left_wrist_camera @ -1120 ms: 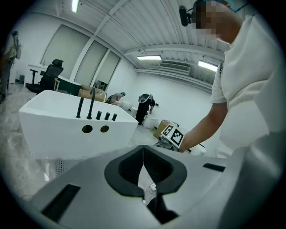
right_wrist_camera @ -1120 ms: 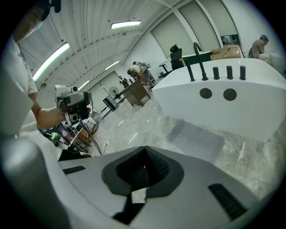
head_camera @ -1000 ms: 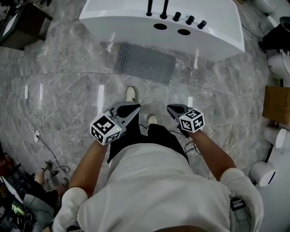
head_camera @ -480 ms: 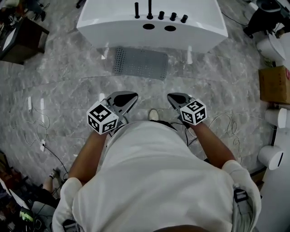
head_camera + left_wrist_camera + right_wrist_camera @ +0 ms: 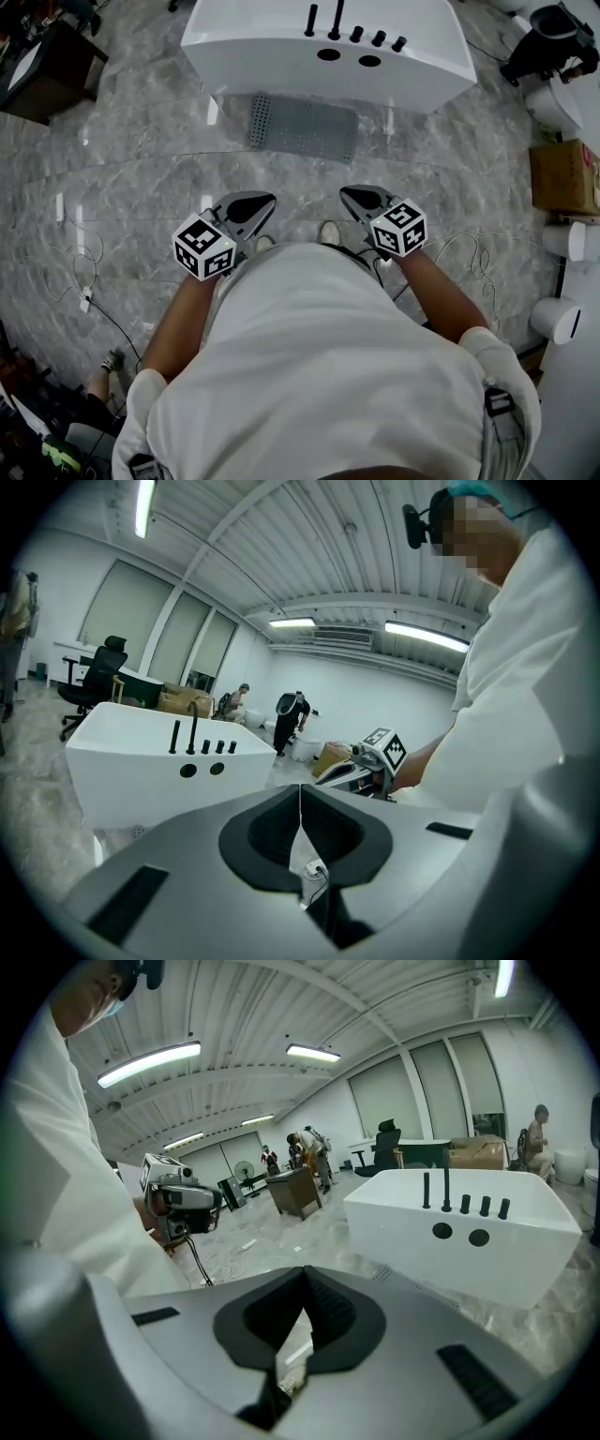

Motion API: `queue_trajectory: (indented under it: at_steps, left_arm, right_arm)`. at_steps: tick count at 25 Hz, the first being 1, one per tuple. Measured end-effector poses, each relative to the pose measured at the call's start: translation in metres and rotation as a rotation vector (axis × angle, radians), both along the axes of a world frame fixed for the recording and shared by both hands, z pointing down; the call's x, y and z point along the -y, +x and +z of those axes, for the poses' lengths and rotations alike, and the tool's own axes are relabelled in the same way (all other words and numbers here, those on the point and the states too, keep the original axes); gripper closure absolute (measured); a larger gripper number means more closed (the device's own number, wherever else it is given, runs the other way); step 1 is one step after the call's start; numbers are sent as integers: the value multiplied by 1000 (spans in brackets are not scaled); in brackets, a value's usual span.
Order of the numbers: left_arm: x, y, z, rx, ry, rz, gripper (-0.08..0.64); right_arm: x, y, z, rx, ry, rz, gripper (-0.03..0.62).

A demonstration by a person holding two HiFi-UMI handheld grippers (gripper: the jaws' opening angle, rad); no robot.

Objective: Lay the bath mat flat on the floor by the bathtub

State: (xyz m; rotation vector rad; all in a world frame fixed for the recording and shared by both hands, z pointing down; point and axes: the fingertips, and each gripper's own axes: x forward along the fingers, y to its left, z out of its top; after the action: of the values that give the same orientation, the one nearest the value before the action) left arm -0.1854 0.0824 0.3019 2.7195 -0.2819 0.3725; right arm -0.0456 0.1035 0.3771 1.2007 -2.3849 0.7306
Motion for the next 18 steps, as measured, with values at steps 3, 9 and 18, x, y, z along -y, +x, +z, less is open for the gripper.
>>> queue_trajectory:
  at_steps: [3, 9, 18]
  left_arm:
    - [0, -34, 2, -18, -9, -21, 541]
    - [-12, -85, 9, -26, -12, 0, 541]
    - [-21, -120, 21, -35, -40, 44, 541]
  right_arm:
    - [-1, -32, -4, -4, 18, 3, 583]
    - [-11, -88, -11, 1, 35, 15, 583]
    - [-28, -123, -23, -31, 48, 42, 584]
